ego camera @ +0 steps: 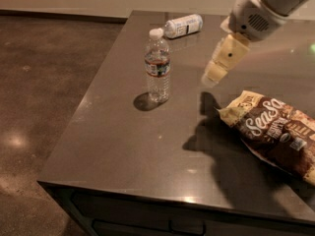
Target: Pick water bottle
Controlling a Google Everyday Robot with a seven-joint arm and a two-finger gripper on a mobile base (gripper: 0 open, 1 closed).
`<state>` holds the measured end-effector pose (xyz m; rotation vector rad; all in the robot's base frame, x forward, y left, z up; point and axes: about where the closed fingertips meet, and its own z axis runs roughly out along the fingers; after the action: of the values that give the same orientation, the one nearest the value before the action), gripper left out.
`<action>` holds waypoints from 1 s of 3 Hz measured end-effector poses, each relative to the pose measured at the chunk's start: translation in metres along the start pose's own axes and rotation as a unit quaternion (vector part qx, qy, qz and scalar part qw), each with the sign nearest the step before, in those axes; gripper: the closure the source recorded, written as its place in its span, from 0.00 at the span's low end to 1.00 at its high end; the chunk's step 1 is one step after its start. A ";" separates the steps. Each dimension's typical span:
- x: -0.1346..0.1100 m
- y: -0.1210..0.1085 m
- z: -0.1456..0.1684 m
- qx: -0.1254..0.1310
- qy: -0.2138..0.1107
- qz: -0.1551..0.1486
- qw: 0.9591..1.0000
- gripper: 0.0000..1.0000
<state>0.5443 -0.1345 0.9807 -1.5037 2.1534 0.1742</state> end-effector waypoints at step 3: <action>-0.055 -0.006 0.048 -0.025 -0.045 -0.014 0.999 0.00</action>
Offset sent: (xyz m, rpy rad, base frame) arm 0.0480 0.0701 -0.0181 0.1013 -0.0082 0.0646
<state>0.5797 -0.0724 0.9655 -1.5229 2.0699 0.2836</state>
